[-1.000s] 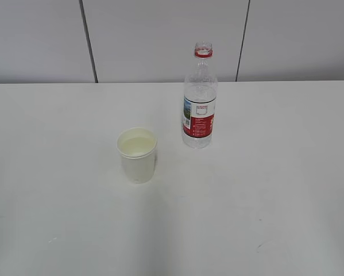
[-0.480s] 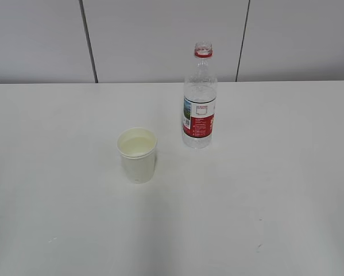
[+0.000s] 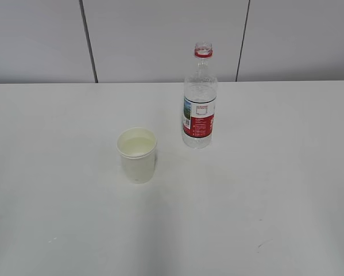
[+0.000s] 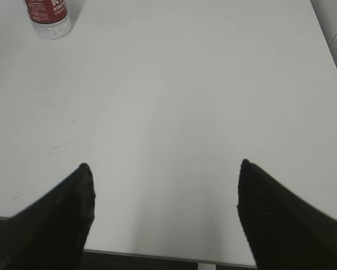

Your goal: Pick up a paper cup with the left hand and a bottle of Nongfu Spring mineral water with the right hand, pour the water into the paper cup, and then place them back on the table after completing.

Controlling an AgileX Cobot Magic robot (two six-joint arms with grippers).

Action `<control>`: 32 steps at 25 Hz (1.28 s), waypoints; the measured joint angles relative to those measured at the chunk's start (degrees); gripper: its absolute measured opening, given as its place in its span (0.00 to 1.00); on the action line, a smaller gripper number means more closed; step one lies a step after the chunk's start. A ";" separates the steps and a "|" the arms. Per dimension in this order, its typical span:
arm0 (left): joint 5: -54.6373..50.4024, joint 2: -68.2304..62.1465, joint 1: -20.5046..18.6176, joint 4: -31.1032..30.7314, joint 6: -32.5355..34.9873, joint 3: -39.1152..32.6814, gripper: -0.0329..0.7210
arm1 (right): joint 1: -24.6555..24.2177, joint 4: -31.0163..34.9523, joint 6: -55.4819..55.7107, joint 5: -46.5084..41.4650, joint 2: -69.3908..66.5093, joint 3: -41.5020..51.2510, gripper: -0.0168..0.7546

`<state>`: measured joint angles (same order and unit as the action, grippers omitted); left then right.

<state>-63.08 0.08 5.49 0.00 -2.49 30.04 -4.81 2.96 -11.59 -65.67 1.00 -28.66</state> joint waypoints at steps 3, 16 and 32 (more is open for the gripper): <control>0.00 0.00 0.00 0.00 0.00 0.00 0.71 | 0.00 0.00 0.00 0.00 0.00 0.00 0.78; 0.00 0.00 0.00 0.00 0.00 0.00 0.71 | 0.00 0.00 0.00 0.00 0.00 0.00 0.78; 0.00 0.00 0.00 0.00 0.00 0.00 0.71 | 0.00 0.00 0.10 0.00 0.00 0.00 0.78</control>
<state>-63.08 0.08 5.49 0.00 -2.49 30.04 -4.81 2.96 -11.49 -65.67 1.00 -28.66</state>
